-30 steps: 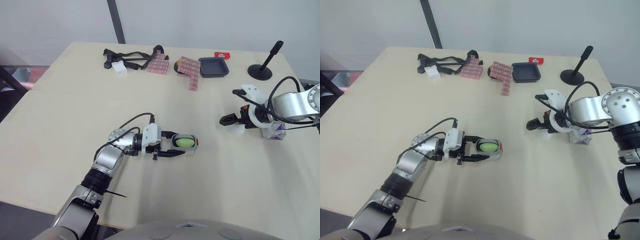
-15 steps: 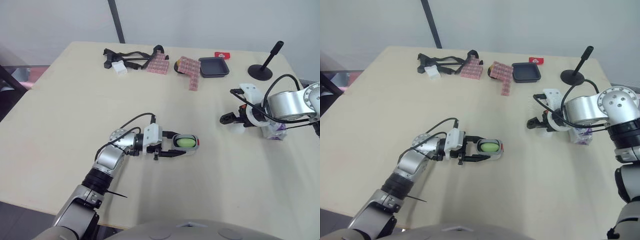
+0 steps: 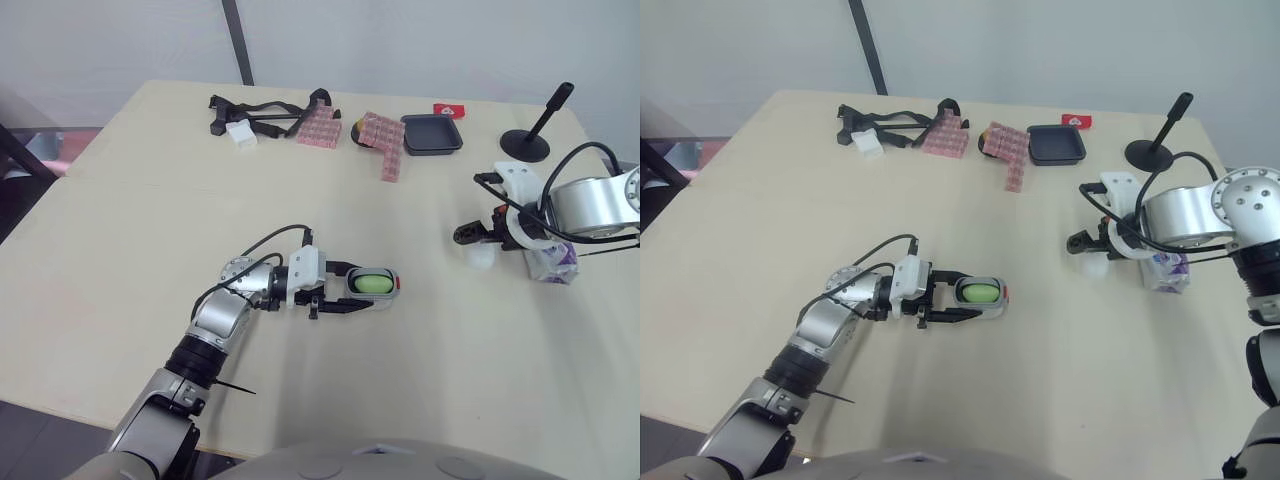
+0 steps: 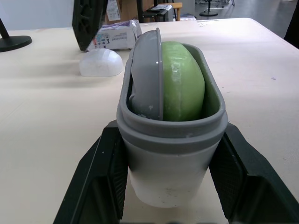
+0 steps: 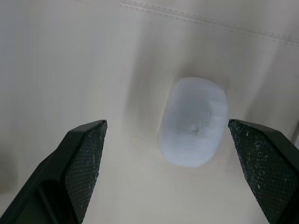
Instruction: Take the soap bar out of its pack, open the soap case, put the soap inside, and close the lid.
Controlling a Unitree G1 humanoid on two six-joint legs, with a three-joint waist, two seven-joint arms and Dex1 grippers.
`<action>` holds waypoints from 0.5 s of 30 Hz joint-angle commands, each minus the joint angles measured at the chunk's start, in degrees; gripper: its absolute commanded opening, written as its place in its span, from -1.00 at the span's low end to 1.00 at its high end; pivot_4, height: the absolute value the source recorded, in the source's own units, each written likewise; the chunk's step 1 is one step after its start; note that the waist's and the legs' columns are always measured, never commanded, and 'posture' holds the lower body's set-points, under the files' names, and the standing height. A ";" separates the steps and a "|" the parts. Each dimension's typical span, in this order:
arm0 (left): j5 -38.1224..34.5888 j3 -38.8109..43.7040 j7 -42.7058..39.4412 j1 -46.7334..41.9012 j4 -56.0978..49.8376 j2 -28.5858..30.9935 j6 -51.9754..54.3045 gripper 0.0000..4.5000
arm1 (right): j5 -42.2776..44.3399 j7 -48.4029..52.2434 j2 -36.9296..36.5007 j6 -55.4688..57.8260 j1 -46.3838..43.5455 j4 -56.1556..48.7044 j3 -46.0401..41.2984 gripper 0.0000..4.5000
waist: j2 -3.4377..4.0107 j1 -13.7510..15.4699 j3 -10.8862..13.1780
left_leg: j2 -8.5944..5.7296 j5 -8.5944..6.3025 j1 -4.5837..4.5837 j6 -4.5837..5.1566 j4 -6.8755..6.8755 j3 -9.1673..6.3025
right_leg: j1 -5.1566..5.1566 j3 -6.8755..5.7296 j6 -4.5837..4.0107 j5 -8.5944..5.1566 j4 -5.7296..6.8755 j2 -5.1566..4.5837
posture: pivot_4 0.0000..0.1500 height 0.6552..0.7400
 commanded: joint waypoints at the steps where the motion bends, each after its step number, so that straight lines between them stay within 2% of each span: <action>1: -0.38 0.42 0.47 -0.76 -0.87 0.12 -0.26 -0.15 | 0.40 -1.19 0.13 -1.48 0.89 -0.79 -0.31 0.98 | 0.00 -0.01 0.00 | 0.00 0.00 0.00 0.00 0.00 0.00 | 0.00 0.00 0.00 0.00 0.00 0.00 | 1.00 0.94; 15: -0.38 0.39 1.36 -0.51 -1.22 0.05 0.21 -0.15 | -0.48 -4.18 3.46 -3.48 2.52 1.29 -0.39 0.98 | 0.00 -0.03 0.00 | 0.00 0.00 -0.01 0.00 0.00 0.00 | 0.00 0.00 0.02 -0.01 0.00 -0.01 | 1.00 0.94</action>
